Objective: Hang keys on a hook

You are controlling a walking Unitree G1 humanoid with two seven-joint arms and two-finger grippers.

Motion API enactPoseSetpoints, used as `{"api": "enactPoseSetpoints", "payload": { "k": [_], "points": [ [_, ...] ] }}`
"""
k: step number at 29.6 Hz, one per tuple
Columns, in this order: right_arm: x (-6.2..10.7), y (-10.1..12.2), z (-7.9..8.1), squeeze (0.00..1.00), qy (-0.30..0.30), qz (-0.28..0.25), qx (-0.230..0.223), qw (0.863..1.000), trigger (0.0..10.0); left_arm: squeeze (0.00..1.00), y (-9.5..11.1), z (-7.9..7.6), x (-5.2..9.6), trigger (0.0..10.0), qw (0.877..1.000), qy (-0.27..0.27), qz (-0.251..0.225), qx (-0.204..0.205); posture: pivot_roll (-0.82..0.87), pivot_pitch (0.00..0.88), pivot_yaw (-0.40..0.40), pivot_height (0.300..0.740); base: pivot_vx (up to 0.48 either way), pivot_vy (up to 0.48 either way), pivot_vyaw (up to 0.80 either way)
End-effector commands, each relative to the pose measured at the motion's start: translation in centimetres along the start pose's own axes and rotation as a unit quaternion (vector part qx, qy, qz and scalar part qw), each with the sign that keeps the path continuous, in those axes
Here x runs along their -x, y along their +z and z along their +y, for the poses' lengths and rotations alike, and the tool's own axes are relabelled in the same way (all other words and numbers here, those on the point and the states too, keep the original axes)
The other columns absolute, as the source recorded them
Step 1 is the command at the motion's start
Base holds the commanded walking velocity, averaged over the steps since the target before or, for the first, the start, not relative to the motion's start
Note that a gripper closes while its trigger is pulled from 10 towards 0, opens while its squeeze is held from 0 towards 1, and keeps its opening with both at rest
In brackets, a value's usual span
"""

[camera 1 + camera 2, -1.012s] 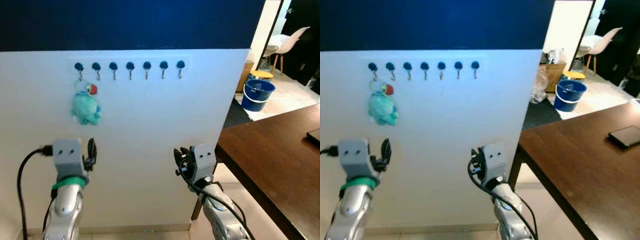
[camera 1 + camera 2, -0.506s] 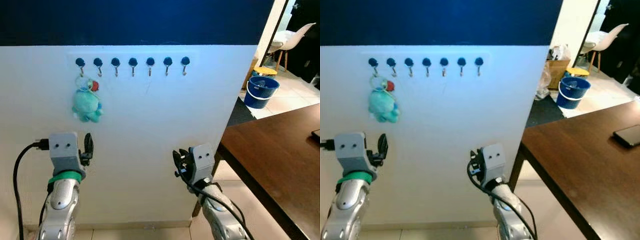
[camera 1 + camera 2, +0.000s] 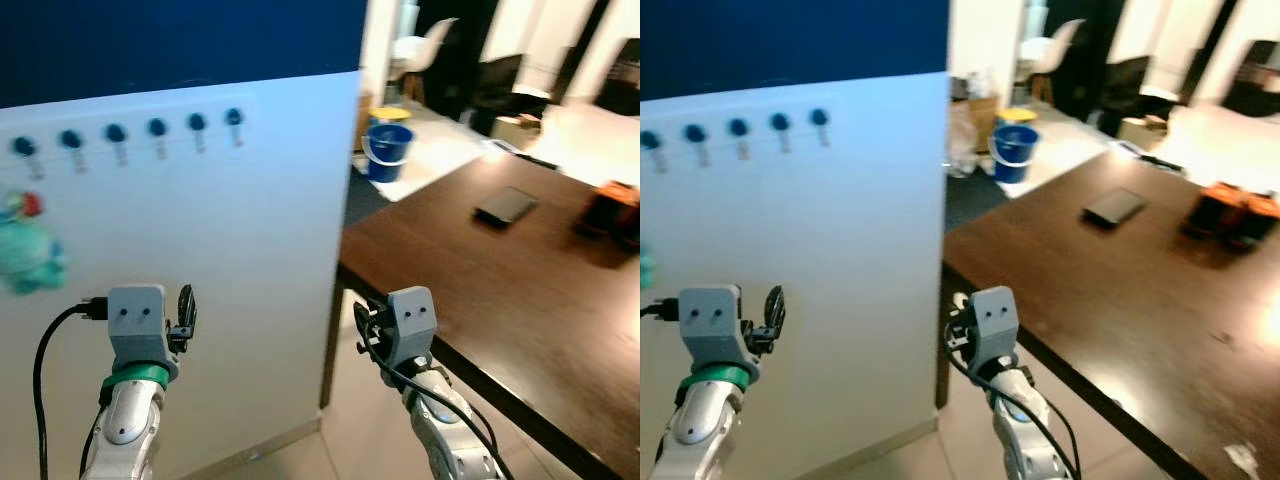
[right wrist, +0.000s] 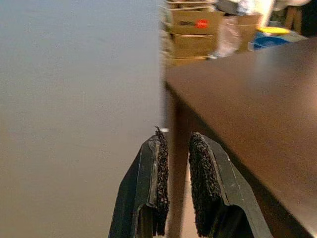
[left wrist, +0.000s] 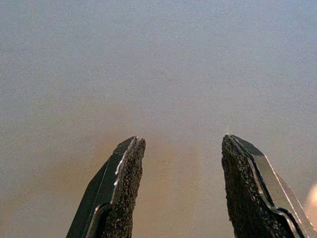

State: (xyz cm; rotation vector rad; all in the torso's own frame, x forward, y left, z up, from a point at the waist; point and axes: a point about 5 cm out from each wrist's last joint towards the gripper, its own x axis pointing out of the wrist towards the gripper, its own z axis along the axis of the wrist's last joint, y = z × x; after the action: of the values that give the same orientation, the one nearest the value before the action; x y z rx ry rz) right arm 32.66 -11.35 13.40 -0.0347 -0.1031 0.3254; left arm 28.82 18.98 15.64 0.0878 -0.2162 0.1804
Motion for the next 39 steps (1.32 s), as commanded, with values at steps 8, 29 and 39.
{"api": "enactPoseSetpoints", "payload": {
  "k": [8,29,39],
  "points": [
    [0.0,-0.7,0.4,0.00,0.015,0.017,-0.011,1.000,10.0,0.00,-0.7,0.5,1.4,10.0,1.000,0.005,0.018,0.001,-0.14,0.008,0.082,0.740,0.000,0.000,-0.80],
    [0.0,-0.8,0.4,0.00,0.023,0.020,-0.013,0.999,10.0,0.00,-1.2,1.1,2.1,10.0,0.999,0.034,0.031,0.024,-0.16,0.015,0.075,0.740,0.000,0.000,-0.80],
    [-0.2,-0.7,0.3,0.00,0.026,0.019,-0.011,0.999,10.0,0.00,-1.1,1.0,1.8,10.0,0.998,0.036,0.031,0.028,-0.16,0.008,0.075,0.740,0.000,0.000,-0.80]
  ]
}}
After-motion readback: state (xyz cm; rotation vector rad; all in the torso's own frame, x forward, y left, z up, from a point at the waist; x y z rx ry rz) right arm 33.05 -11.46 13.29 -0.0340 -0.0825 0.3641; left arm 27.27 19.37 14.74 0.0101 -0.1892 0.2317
